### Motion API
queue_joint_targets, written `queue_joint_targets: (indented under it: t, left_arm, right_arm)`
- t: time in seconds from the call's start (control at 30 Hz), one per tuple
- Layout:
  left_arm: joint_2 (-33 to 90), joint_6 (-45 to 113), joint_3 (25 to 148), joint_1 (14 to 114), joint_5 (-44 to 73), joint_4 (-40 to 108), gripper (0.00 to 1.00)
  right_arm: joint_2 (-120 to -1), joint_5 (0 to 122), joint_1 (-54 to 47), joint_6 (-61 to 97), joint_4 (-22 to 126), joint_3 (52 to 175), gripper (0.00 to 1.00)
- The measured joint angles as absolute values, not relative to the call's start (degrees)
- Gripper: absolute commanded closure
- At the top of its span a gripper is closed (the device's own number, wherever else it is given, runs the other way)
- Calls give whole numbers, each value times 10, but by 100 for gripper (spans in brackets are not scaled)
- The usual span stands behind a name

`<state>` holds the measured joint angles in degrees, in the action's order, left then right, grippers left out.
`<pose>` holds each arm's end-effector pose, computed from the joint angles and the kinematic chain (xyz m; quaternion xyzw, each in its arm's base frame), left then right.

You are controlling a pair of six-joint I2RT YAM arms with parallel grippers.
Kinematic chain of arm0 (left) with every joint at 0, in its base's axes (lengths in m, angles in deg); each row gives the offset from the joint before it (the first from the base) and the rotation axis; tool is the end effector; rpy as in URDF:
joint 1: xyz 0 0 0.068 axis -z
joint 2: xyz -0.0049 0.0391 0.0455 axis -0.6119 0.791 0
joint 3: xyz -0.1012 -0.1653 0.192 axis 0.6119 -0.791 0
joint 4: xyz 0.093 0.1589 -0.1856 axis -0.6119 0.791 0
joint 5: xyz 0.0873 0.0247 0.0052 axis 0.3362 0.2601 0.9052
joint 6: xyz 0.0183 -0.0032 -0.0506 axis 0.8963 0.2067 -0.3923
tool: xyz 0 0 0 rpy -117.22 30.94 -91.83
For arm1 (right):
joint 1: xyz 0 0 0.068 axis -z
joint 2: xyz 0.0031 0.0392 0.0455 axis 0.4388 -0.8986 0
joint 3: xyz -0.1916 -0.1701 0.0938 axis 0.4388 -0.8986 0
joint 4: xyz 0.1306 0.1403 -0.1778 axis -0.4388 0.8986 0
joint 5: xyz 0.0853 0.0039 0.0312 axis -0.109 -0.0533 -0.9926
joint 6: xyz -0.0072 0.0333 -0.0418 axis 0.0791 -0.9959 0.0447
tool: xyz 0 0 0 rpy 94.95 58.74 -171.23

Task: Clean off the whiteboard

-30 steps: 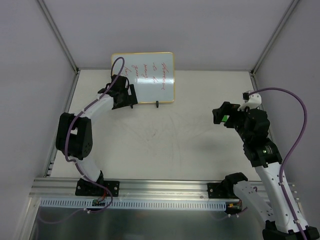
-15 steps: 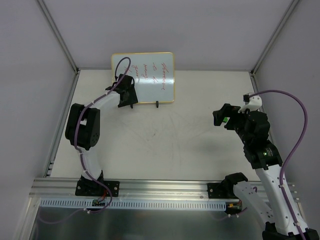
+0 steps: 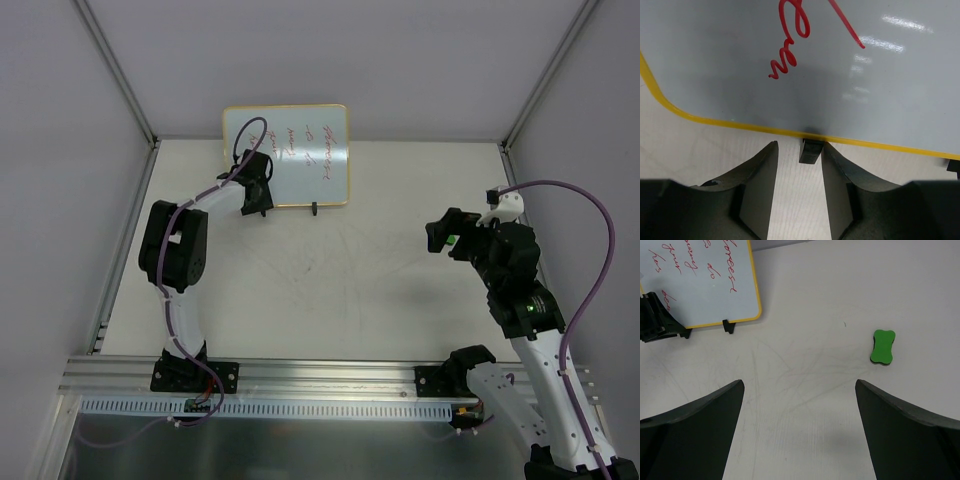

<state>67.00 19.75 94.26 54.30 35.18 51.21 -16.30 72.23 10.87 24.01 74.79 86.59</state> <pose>0.4182 -0.1164 0.1864 -0.1147 0.9251 -0.0308 0.3607 0.1401 0.0354 0.3595 -0.0764 0.7703 0.0612 0.6302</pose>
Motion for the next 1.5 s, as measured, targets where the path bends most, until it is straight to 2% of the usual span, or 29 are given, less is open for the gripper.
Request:
queue_joint_targets:
  t: [0.13, 0.4, 0.63, 0.93, 1.27, 1.5]
  left_arm:
    - [678, 198, 949, 543, 351, 511, 68]
    - [683, 212, 957, 554, 353, 510, 99]
    - [673, 208, 933, 573, 375, 490, 100]
    - [581, 99, 805, 641, 423, 473, 100]
    - [506, -76, 728, 774, 473, 549, 100]
    - [504, -217, 726, 869, 505, 608, 100]
  right_arm:
    - [-163, 722, 109, 240, 752, 866, 1]
    - [-153, 722, 109, 239, 757, 864, 1]
    - [-135, 722, 109, 238, 760, 847, 1]
    - [-112, 709, 109, 238, 764, 827, 1]
    - [-72, 681, 109, 229, 765, 791, 1]
    - [-50, 665, 109, 221, 766, 768, 1]
